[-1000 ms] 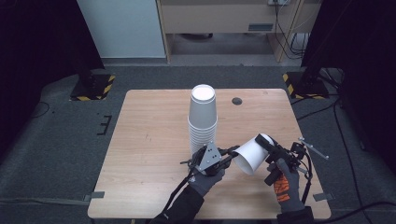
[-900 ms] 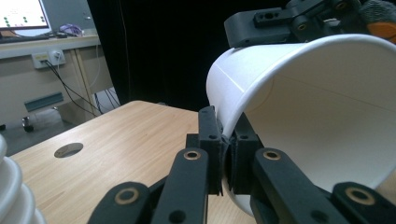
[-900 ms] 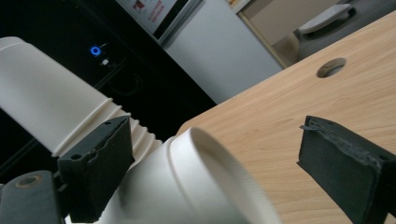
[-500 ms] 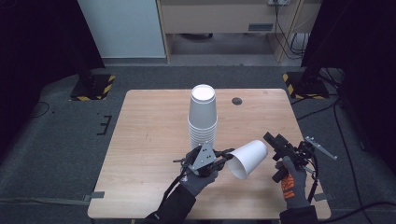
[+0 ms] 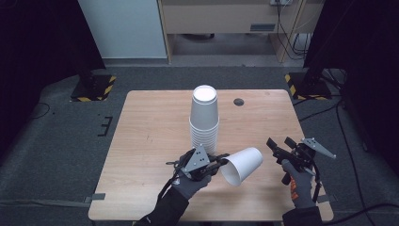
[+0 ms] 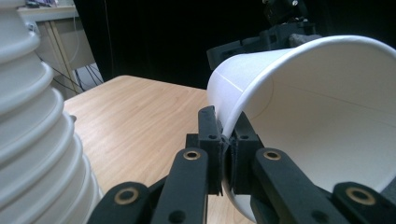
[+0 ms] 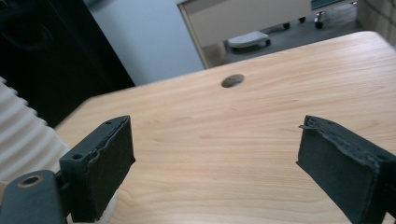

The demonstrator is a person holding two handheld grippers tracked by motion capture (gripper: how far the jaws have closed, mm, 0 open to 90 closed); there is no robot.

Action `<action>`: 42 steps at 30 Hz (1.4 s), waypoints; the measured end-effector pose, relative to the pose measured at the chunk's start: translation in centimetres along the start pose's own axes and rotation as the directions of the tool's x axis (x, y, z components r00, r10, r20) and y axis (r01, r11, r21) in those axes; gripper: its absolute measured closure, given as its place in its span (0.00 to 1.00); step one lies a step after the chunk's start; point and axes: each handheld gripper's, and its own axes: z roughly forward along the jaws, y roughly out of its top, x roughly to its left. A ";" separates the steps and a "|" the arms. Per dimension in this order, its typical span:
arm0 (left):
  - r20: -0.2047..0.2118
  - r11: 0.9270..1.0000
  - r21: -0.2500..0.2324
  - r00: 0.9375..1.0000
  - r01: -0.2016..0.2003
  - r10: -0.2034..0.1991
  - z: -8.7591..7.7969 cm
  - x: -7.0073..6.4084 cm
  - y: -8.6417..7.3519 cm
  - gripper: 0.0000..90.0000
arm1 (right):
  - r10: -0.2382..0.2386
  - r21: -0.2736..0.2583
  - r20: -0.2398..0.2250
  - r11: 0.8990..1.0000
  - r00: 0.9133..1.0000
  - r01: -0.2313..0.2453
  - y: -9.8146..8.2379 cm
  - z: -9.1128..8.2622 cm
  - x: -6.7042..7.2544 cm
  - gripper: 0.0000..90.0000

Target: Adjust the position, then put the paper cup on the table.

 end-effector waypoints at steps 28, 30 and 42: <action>0.019 0.987 0.153 0.998 0.057 -0.061 -5.8 2.3 -2.0 0.95 | -0.250 0.153 0.120 0.961 0.961 0.230 -1.3 0.1 -1.2 0.12; 0.019 0.983 0.173 0.998 0.056 -0.060 -6.3 2.4 -2.2 0.95 | -0.255 0.161 0.119 0.959 0.960 0.235 -1.4 0.2 -1.2 0.12; 0.004 0.964 0.254 0.997 0.078 -0.081 -9.9 3.2 -3.5 0.95 | -0.256 0.174 0.121 0.957 0.959 0.233 -1.5 0.3 -1.3 0.12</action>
